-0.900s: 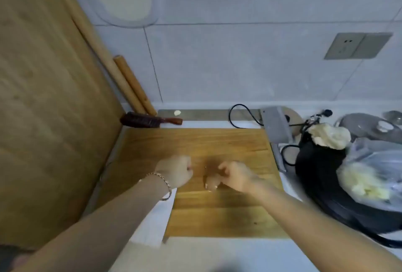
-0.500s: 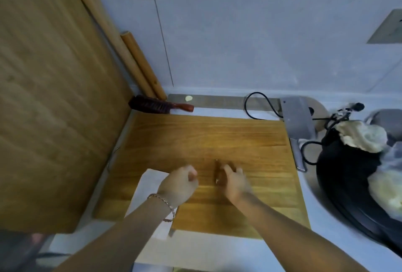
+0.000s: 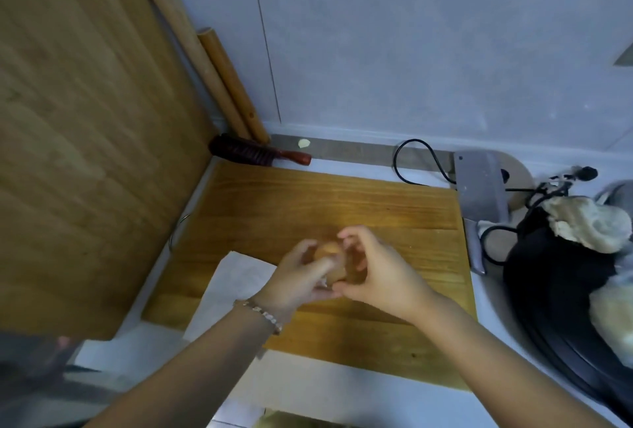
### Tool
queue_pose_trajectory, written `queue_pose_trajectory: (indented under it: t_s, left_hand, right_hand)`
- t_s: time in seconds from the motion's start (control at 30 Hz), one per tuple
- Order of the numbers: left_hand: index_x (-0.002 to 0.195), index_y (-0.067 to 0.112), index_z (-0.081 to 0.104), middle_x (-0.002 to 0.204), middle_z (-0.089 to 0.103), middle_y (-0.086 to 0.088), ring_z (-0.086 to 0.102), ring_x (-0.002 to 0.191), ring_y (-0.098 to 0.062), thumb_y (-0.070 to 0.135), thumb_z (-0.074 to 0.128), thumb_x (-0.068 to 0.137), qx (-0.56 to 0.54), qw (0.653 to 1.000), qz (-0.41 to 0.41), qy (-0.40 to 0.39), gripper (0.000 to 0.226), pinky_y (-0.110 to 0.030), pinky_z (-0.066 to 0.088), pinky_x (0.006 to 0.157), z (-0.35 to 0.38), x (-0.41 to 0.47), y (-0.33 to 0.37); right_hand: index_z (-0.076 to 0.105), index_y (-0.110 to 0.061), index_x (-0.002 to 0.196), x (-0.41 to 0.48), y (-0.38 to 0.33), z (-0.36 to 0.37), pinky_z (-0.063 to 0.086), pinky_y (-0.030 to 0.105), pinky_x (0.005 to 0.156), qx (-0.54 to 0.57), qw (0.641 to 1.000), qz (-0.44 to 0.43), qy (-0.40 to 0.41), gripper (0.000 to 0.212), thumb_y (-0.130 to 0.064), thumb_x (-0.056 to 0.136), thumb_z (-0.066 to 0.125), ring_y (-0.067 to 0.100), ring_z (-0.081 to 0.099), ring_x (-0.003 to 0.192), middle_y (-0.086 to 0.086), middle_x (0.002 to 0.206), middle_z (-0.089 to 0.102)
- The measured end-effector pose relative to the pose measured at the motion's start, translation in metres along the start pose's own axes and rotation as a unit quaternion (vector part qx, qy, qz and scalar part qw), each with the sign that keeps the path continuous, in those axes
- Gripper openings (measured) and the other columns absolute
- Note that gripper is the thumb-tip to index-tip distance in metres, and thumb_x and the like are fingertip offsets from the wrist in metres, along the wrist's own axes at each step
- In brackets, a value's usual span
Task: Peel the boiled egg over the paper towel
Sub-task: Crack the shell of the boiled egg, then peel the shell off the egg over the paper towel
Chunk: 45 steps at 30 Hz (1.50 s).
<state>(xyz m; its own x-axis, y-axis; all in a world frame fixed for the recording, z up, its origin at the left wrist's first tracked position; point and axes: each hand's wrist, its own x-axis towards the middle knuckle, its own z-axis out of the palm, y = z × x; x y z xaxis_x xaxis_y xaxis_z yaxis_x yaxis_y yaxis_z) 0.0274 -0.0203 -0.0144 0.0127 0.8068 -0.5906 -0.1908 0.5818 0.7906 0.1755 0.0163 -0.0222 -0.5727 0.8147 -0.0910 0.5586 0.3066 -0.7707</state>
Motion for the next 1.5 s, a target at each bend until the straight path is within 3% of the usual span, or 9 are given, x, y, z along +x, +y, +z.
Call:
queue_pose_trajectory:
  t_s: [0.23,0.4,0.6,0.77,1.13,1.27,1.33,1.43,1.5]
  left_hand:
    - [0.132,0.010,0.038,0.114,0.051,-0.016,0.064,0.094,-0.029,0.020,0.059,0.085,-0.202,0.978,-0.034,0.031,0.052,-0.042,0.052,0.087,-0.016,-0.016,-0.001]
    - [0.117,0.014,0.051,0.114,0.063,-0.013,0.068,0.094,-0.027,0.023,0.066,0.080,-0.170,0.983,-0.023,0.071,0.041,-0.034,0.061,0.070,-0.050,-0.024,-0.011]
    - [0.087,0.020,0.056,0.094,0.067,-0.011,0.069,0.077,-0.025,0.015,0.071,0.076,-0.123,0.981,-0.027,0.145,0.020,-0.025,0.056,0.048,-0.104,-0.027,-0.024]
    - [0.100,0.007,0.054,0.089,0.062,-0.009,0.065,0.074,-0.019,0.009,0.070,0.075,-0.067,0.982,-0.020,0.178,0.030,-0.020,0.053,0.042,-0.136,-0.017,-0.028]
    - [0.085,0.014,0.052,0.081,0.060,-0.003,0.063,0.069,-0.011,0.011,0.072,0.075,-0.068,0.984,-0.010,0.164,0.022,-0.019,0.053,0.041,-0.151,-0.008,-0.035]
    - [0.101,0.013,0.053,0.097,0.064,-0.011,0.070,0.079,-0.026,0.020,0.073,0.074,-0.103,0.981,-0.050,0.154,0.034,-0.028,0.060,0.056,-0.152,-0.009,-0.039]
    - [0.103,0.016,0.052,0.096,0.064,-0.010,0.071,0.075,-0.025,0.025,0.070,0.077,-0.117,0.978,-0.060,0.161,0.033,-0.029,0.059,0.057,-0.155,-0.009,-0.041]
    - [0.097,0.019,0.052,0.092,0.062,-0.007,0.071,0.073,-0.024,0.028,0.067,0.079,-0.139,0.973,-0.070,0.173,0.025,-0.033,0.058,0.061,-0.159,-0.008,-0.043]
    - [0.102,0.019,0.051,0.092,0.062,-0.008,0.072,0.075,-0.025,0.030,0.067,0.079,-0.130,0.974,-0.073,0.172,0.030,-0.032,0.059,0.060,-0.159,-0.007,-0.047]
  right_hand:
    - [0.063,-0.019,0.094,-0.010,-0.020,0.026,0.045,0.009,0.068,-0.025,0.989,-0.076,0.125,0.024,-0.020,0.073,0.073,-0.009,0.052,0.074,-0.006,0.091,0.057]
    - [0.067,-0.016,0.093,-0.001,-0.042,0.056,0.057,0.031,0.067,-0.025,0.988,-0.065,0.140,0.020,-0.021,0.074,0.072,0.011,0.063,0.074,0.002,0.092,0.068]
    - [0.069,-0.011,0.080,0.021,-0.073,0.107,0.050,0.028,0.062,-0.031,0.996,-0.022,0.081,0.009,-0.013,0.081,0.060,0.018,0.063,0.069,0.007,0.078,0.071]
    - [0.065,-0.003,0.079,0.040,-0.086,0.144,0.051,0.041,0.069,-0.057,0.997,0.040,0.046,0.019,-0.011,0.085,0.049,0.026,0.063,0.075,0.014,0.083,0.070]
    - [0.062,-0.007,0.065,0.046,-0.095,0.176,0.044,0.027,0.047,-0.070,0.978,0.112,0.159,0.017,-0.009,0.081,0.055,0.020,0.056,0.054,0.007,0.062,0.065]
    - [0.067,-0.010,0.059,0.047,-0.076,0.164,0.040,0.016,0.047,0.109,0.958,0.183,0.190,0.019,-0.002,0.074,0.060,0.005,0.054,0.048,0.000,0.051,0.063]
    - [0.057,-0.002,0.051,0.048,-0.059,0.163,0.036,0.028,0.048,0.090,0.962,0.209,0.150,0.024,0.002,0.074,0.053,0.015,0.046,0.049,0.013,0.048,0.054]
    - [0.034,-0.012,0.044,0.051,-0.046,0.172,0.024,0.030,0.049,0.004,0.974,0.227,0.023,0.040,0.002,0.079,0.046,0.019,0.031,0.053,0.001,0.047,0.030]
    - [0.040,-0.019,0.045,0.051,-0.043,0.179,0.029,0.029,0.051,0.008,0.975,0.220,-0.010,0.042,-0.003,0.084,0.046,0.015,0.035,0.051,-0.001,0.048,0.039]
